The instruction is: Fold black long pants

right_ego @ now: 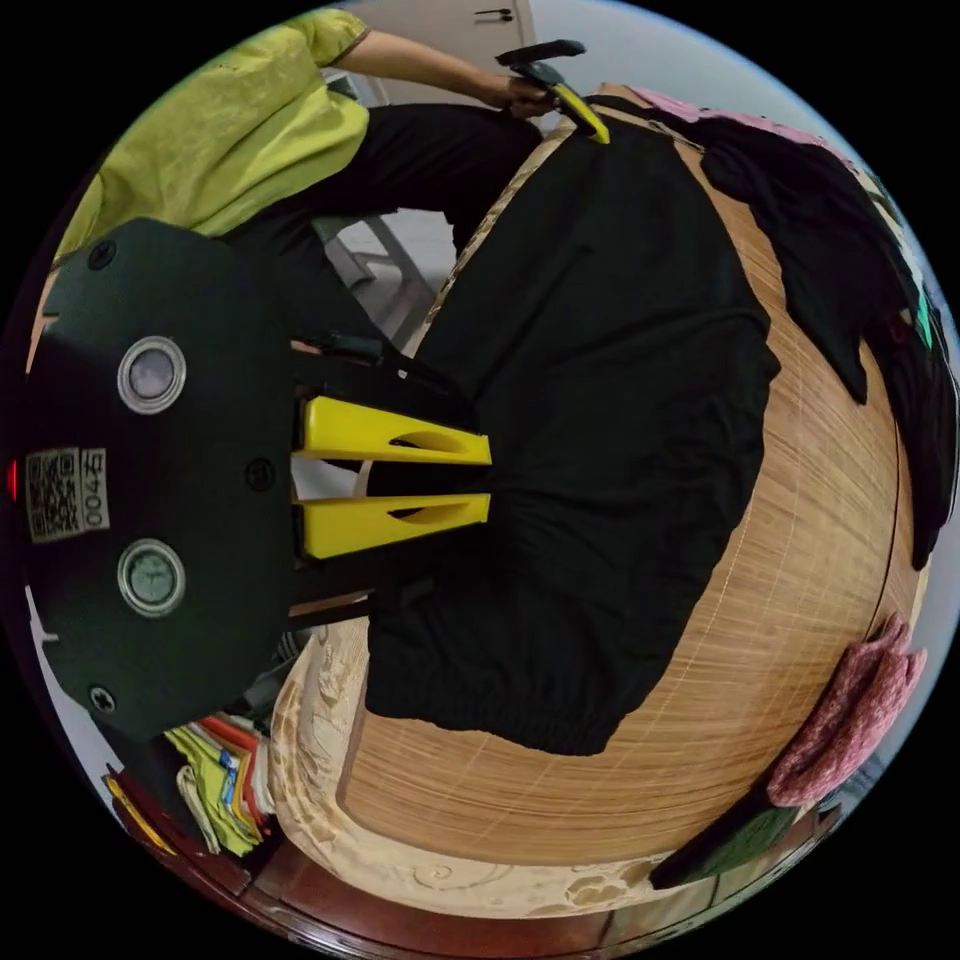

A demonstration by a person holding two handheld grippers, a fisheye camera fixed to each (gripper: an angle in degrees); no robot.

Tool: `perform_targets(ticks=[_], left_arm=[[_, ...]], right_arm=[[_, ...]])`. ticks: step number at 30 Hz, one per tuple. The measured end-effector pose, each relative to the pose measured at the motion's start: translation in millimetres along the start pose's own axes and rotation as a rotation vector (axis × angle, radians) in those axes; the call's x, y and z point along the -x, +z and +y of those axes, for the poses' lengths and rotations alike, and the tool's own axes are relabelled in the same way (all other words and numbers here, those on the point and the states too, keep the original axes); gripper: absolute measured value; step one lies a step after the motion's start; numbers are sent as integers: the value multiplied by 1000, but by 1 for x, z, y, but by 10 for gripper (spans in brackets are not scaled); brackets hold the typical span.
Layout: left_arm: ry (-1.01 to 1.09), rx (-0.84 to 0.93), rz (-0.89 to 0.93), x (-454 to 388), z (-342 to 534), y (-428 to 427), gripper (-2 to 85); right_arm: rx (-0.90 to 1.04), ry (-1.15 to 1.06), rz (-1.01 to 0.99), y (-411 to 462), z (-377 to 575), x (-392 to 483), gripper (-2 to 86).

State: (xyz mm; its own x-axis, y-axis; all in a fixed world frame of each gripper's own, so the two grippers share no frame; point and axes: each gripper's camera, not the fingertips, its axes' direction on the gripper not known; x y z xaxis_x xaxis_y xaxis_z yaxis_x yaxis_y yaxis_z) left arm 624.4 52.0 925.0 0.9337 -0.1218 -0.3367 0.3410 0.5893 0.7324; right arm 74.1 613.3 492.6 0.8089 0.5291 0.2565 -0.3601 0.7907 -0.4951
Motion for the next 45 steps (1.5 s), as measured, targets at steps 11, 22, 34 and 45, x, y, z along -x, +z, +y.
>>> perform_targets(ticks=[11, 22, 34, 45], left_arm=[[-2, 6, -7, -5, -60, -13, 1], [-6, 49, 90, 3, -152, -21, 2], [354, 3, 425, -73, -396, -20, 49], [656, 175, 409, -160, -570, 52, 107]], right_arm=[[-264, 159, -178, 0, 3, 1, 67], [-568, 156, -491, 15, -20, 25, 85], [-640, 200, -700, 89, -52, -7, 82], [-631, 117, -794, 120, -79, -25, 85]])
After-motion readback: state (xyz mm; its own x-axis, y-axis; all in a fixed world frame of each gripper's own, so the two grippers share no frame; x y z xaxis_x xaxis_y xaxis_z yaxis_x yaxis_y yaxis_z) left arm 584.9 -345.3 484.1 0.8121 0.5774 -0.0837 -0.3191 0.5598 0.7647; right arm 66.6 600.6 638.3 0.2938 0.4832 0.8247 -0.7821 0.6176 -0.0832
